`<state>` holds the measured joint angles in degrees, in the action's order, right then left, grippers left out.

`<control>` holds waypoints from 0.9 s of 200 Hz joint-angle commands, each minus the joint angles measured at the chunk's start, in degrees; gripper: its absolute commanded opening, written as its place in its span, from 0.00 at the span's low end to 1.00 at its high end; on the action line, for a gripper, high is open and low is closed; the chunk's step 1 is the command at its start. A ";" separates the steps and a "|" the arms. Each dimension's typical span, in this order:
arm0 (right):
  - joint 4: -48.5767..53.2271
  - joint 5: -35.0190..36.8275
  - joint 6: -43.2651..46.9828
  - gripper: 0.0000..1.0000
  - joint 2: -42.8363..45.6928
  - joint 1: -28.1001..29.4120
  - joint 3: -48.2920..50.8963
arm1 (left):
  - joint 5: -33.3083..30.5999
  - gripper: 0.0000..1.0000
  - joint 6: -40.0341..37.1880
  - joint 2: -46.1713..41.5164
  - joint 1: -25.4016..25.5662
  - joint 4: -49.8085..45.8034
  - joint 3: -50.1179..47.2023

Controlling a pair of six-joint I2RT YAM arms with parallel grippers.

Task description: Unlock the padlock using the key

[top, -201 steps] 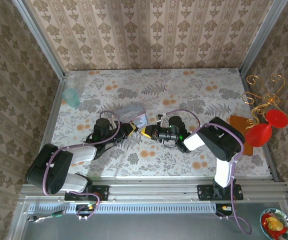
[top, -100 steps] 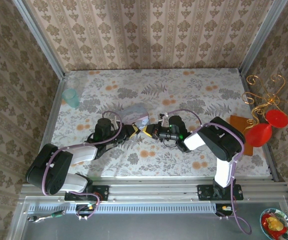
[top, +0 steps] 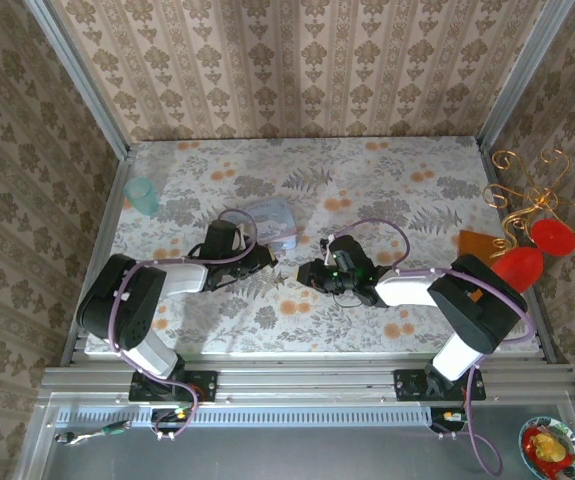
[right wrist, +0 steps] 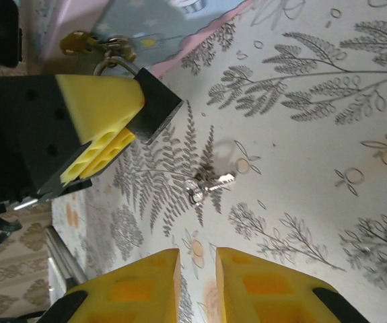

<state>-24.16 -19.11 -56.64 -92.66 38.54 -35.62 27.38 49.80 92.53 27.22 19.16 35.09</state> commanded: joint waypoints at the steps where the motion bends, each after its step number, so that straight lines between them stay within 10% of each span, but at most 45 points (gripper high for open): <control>1: 6.21 4.06 3.64 0.23 2.42 0.15 -1.00 | -1.78 0.03 -6.27 -0.30 -0.33 -3.79 1.82; 75: 11.76 7.71 7.89 0.29 8.64 0.11 -0.42 | -13.42 0.45 -23.28 -11.73 2.61 -28.53 4.28; 180: 17.54 13.42 9.36 0.29 20.60 -0.33 3.54 | -24.45 0.52 -45.81 -2.66 16.94 -53.42 25.41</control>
<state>-9.96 -9.15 -48.71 -75.77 38.50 -33.87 7.35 10.15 85.69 42.37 -24.99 56.07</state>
